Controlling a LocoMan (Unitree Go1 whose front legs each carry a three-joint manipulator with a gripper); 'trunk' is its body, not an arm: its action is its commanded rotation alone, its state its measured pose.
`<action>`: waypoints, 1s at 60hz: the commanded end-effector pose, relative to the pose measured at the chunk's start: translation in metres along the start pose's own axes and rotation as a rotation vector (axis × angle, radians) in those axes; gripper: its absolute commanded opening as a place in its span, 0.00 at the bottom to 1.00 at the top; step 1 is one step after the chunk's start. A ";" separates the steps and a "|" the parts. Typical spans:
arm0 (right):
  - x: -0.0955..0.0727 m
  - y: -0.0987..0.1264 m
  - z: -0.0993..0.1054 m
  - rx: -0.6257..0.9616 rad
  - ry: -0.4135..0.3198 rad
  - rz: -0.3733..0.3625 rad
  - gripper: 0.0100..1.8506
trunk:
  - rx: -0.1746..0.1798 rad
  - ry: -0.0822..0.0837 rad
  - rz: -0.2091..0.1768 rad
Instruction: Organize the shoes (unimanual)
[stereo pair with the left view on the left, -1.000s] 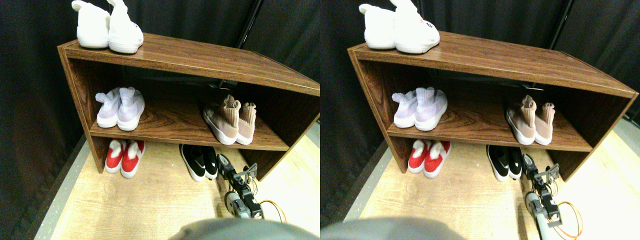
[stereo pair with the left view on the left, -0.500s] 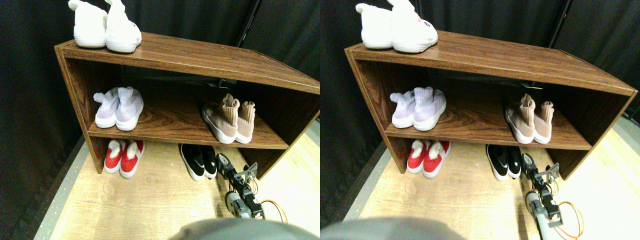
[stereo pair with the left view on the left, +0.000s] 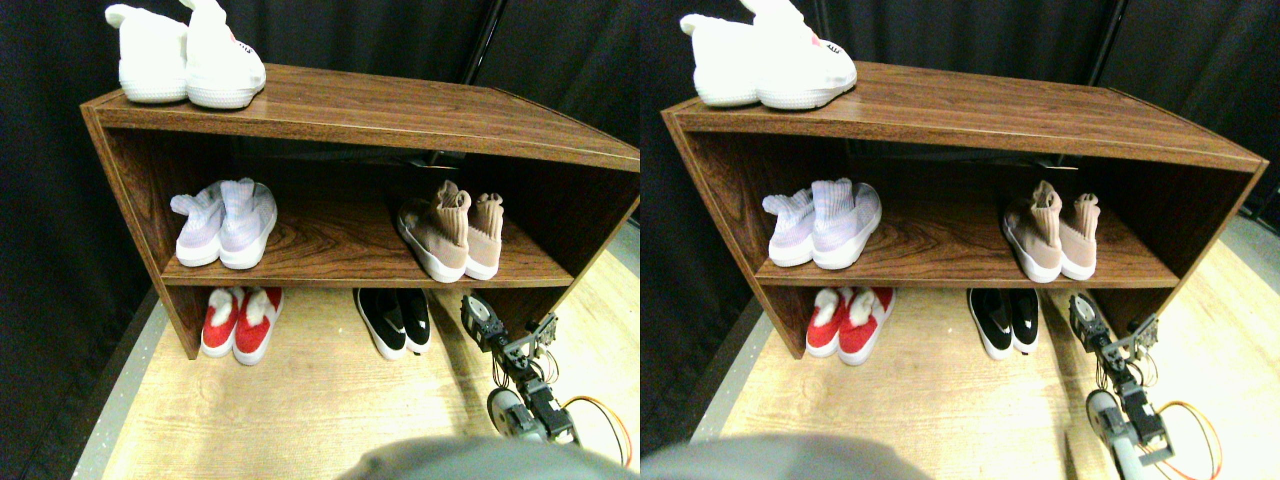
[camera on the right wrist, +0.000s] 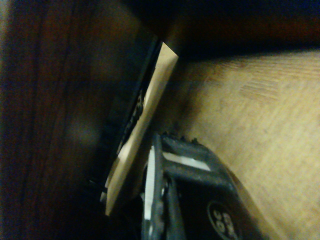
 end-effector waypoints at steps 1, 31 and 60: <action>-0.014 0.015 0.001 0.002 0.014 0.085 0.03 | -0.011 -0.019 -0.013; -0.115 0.048 -0.017 -0.058 0.079 0.286 0.03 | -0.004 -0.061 -0.034; -0.146 0.091 -0.024 -0.135 0.060 0.463 0.03 | 0.005 -0.093 -0.043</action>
